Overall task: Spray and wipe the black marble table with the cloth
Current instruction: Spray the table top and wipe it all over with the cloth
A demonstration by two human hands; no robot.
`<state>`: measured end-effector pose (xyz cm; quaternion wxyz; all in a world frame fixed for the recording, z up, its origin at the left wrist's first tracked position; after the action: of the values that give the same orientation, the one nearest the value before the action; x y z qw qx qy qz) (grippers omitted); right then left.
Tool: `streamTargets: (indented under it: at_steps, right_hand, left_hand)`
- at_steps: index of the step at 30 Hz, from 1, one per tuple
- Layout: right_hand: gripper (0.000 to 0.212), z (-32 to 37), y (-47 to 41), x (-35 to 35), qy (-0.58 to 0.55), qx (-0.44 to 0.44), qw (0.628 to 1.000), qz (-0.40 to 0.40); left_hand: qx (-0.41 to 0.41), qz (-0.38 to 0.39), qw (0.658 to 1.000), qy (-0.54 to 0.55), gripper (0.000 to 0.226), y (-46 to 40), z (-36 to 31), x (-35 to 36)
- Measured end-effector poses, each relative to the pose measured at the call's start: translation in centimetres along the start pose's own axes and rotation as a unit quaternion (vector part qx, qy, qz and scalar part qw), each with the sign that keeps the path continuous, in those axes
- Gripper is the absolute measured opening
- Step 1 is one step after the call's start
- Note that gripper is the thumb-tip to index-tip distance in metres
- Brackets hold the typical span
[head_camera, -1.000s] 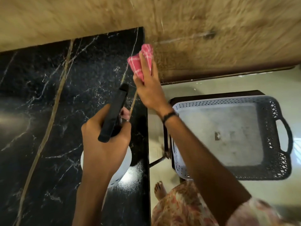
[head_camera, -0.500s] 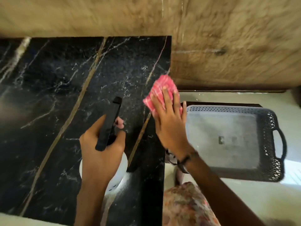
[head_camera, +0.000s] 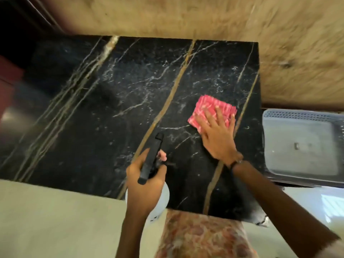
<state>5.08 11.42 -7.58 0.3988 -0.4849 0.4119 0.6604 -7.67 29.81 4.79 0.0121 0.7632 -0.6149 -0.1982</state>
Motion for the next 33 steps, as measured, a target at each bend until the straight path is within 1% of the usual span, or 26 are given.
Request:
streamTargets:
  at_steps: [2,3,5,7,9,10,12,14,16,18,20,22,25,27,31,33]
  right_hand:
    - [0.049,4.2,-2.9,0.5,-0.012,0.016,1.0,-0.012]
    - [0.05,7.1,-3.5,0.8,-0.011,-0.001,1.0,-0.012]
    - [0.055,13.2,-3.2,1.6,0.02,-0.073,0.997,-0.018]
    - [0.058,18.6,-0.7,3.0,0.04,-0.167,0.985,0.001]
    - [0.053,21.6,2.9,4.3,0.019,-0.243,0.97,0.016]
    - [0.051,22.0,4.6,4.6,0.025,-0.263,0.964,0.019]
    - [0.052,20.6,7.9,4.9,0.066,-0.256,0.964,0.027]
    - [0.056,18.1,10.7,4.7,0.073,-0.205,0.976,0.034]
    - [0.06,16.4,13.1,4.7,0.057,-0.14,0.988,0.039]
    - [0.051,16.1,14.9,5.2,0.061,-0.112,0.991,0.042]
    - [0.047,17.1,15.5,5.7,0.07,-0.118,0.988,0.065]
    - [0.048,18.9,15.0,5.9,0.075,-0.125,0.986,0.082]
    - [0.046,23.3,13.2,6.0,0.077,-0.159,0.982,0.069]
    - [0.055,26.9,11.2,5.9,0.062,-0.176,0.98,0.07]
    - [0.06,35.9,6.2,6.1,0.057,-0.207,0.974,0.078]
    - [0.064,40.1,3.8,6.7,0.052,-0.228,0.969,0.084]
  left_hand:
    - [0.012,-0.001,1.0,-0.006,0.028,0.9,0.7,-2.7]
    - [0.015,-0.01,1.0,-0.008,0.03,1.3,1.1,-4.2]
    - [0.009,-0.037,0.999,-0.007,0.032,2.0,1.9,-7.0]
    - [0.015,-0.054,0.998,-0.014,0.033,2.6,2.5,-9.3]
    - [0.009,-0.067,0.997,-0.025,0.034,3.0,3.1,-11.1]
    - [0.004,-0.069,0.997,-0.024,0.035,3.3,3.5,-11.9]
    - [0.003,-0.074,0.997,-0.019,0.032,3.5,4.3,-13.3]
    - [-0.003,-0.083,0.996,-0.017,0.028,4.0,5.1,-14.7]
    - [-0.013,-0.098,0.995,-0.013,0.021,4.7,5.9,-16.1]
    - [-0.018,-0.116,0.993,0.001,0.019,5.3,6.6,-17.5]
    - [-0.021,-0.13,0.991,0.012,0.019,5.9,7.2,-19.1]
    - [-0.028,-0.147,0.989,0.017,0.024,6.3,7.6,-20.8]
    - [-0.055,-0.19,0.978,0.058,0.035,6.3,8.1,-24.2]
    - [-0.066,-0.213,0.971,0.084,0.038,5.8,8.5,-26.6]
    - [-0.088,-0.248,0.959,0.106,0.027,2.6,9.5,-33.1]
    - [-0.066,-0.255,0.961,0.089,0.028,0.6,9.8,-35.9]
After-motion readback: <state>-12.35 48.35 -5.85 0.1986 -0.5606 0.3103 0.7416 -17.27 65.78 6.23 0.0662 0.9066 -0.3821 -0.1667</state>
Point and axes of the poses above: each hand's wrist, its own y-axis away from the middle knuckle, its own x-axis out of the palm, z = x × y, the point moved 4 cm from there along -y, towards the middle knuckle, and after that the axes turned 6 degrees about z, right-handed, at the moved point
